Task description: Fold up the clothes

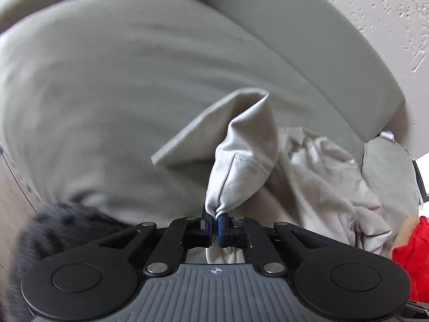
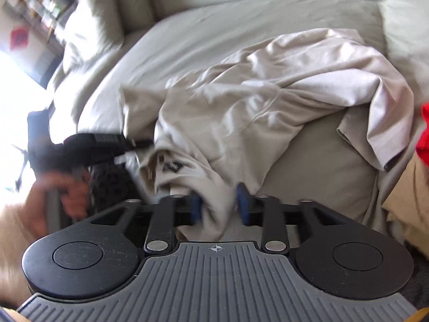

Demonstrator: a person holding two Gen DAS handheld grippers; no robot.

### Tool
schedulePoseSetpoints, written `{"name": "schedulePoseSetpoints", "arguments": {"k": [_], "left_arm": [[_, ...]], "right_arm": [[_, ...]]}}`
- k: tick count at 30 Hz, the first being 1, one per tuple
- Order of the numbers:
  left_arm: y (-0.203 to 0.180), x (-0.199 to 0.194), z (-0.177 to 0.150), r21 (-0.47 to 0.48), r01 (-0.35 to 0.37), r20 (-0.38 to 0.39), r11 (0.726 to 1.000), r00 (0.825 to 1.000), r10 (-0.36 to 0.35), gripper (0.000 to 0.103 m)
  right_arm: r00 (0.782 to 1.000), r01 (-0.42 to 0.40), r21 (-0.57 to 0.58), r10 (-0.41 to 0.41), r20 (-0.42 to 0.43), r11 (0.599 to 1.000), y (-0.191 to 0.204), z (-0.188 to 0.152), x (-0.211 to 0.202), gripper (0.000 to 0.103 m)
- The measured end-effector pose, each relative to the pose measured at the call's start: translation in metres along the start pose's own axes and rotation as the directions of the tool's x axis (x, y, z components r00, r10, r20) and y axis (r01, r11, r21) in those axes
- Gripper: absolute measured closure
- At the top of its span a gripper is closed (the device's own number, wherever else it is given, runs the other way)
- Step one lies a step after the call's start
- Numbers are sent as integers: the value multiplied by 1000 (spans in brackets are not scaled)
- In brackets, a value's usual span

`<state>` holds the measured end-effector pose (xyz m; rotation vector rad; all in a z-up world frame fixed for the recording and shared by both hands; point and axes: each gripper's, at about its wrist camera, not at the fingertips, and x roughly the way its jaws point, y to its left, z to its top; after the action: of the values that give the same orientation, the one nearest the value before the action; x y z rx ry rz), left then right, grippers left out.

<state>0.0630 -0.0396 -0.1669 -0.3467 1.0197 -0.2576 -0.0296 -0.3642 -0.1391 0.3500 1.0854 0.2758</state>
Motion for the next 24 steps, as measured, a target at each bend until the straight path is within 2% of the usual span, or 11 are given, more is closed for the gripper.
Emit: {"name": "schedulePoseSetpoints", "arguments": {"k": [1, 3, 6, 9, 13, 15, 17, 19, 20, 22, 24], "left_arm": [[1, -14, 5, 16, -4, 34, 1000, 999, 3, 101], [9, -34, 15, 7, 7, 56, 1000, 998, -7, 101], [19, -53, 20, 2, 21, 53, 1000, 998, -21, 101], [10, -45, 15, 14, 21, 31, 1000, 999, -22, 101], [10, -40, 3, 9, 21, 2, 1000, 1000, -21, 101], [15, -45, 1, 9, 23, -2, 1000, 1000, -23, 101], [15, -47, 0, 7, 29, 2, 1000, 1000, -29, 101], [15, -47, 0, 7, 37, 2, 999, 999, -37, 101], [15, -47, 0, 7, 42, -1, 999, 999, -42, 101], [17, -47, -1, 6, 53, -7, 999, 999, -53, 101], [22, -49, 1, -14, 81, -21, 997, 996, -81, 101]], "right_arm": [[1000, -17, -36, 16, -18, 999, 3, 0, -4, 47], [998, -53, -81, 51, -29, 995, 7, 1, -14, 46], [994, -101, -38, 102, 28, 994, 6, 5, -26, 43], [995, -20, 5, 19, 93, 1000, 16, 10, -18, 49], [995, 71, -156, -59, 80, 985, 59, 10, 20, 55], [991, 128, -287, -113, 66, 949, 81, 7, 40, 57], [982, 185, -417, -177, 60, 890, 102, 3, 58, 57], [972, 224, -494, -231, 47, 840, 115, -2, 74, 58], [963, 249, -519, -267, 40, 818, 118, -3, 81, 69], [939, 300, -526, -343, 17, 796, 117, -4, 89, 101], [936, 314, -480, -353, 10, 819, 110, -1, 78, 102]]}}
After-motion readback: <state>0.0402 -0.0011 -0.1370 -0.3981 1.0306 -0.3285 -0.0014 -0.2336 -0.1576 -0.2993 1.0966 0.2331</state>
